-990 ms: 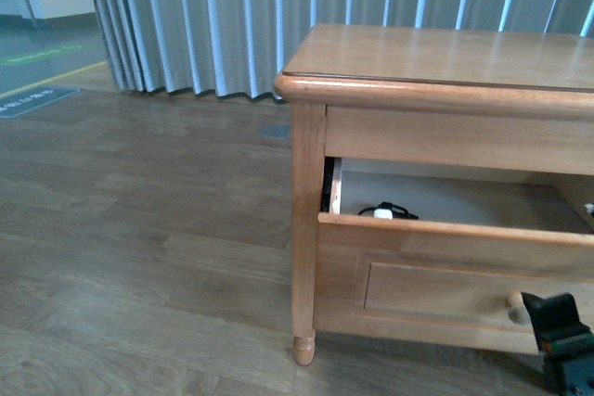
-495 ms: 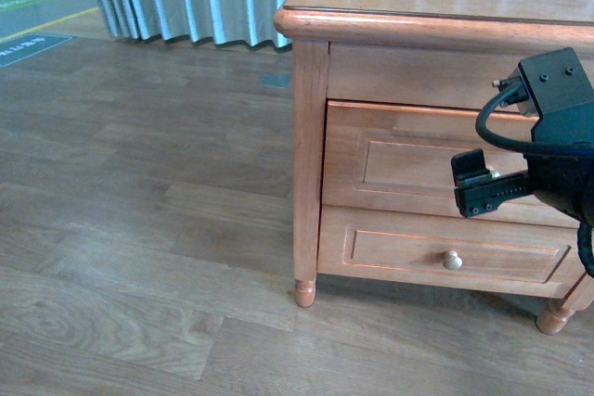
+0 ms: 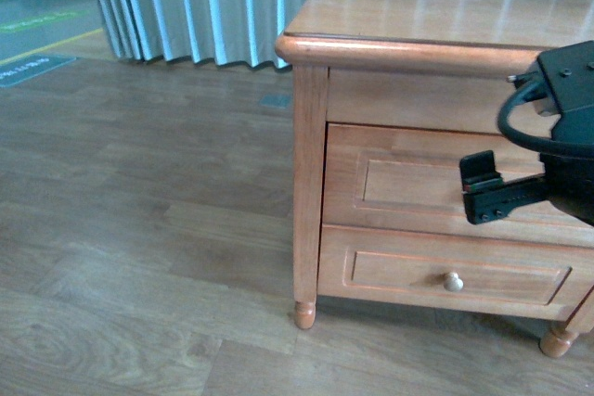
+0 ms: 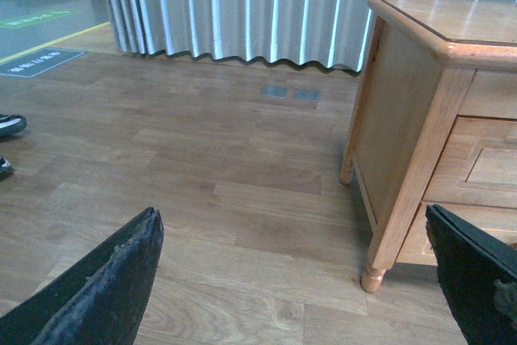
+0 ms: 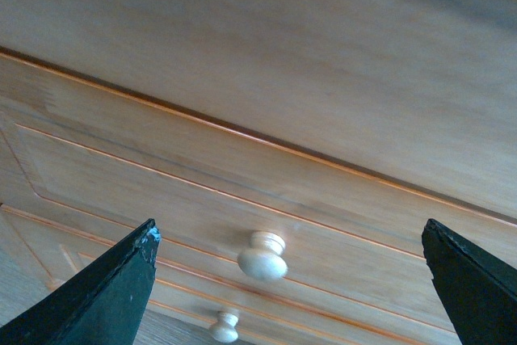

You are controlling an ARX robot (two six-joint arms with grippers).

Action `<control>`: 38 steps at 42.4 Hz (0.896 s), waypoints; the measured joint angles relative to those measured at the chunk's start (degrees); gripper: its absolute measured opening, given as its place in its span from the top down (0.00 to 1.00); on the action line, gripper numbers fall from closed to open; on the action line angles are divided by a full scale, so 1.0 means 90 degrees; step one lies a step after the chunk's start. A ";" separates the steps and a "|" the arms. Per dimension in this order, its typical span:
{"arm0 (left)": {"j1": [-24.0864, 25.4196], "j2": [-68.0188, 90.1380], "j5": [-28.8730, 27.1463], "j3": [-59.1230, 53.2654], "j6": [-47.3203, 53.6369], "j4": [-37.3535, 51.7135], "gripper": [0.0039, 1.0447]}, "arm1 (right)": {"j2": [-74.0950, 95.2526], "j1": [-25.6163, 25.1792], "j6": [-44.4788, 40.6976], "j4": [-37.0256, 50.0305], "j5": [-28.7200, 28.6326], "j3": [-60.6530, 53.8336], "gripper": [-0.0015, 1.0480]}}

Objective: Put charger into drawer

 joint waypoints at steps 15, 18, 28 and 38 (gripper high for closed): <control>0.0000 0.0000 -0.0002 0.0000 0.0000 -0.0002 0.06 | -0.3594 -0.0767 0.0391 -0.0644 -0.0529 -0.2618 0.08; 0.0000 0.0000 -0.0002 0.0000 0.0000 -0.0002 0.06 | -0.4371 -0.0911 0.0576 -0.0971 -0.0687 -0.2951 0.08; 0.0000 0.0000 0.0000 0.0000 0.0000 -0.0002 0.06 | -0.6768 -0.1137 0.0886 -0.1904 -0.0940 -0.3589 0.08; 0.0000 0.0000 0.0000 0.0000 0.0000 -0.0002 0.06 | -0.6778 -0.0959 0.1088 -0.1472 -0.0515 -0.3742 0.17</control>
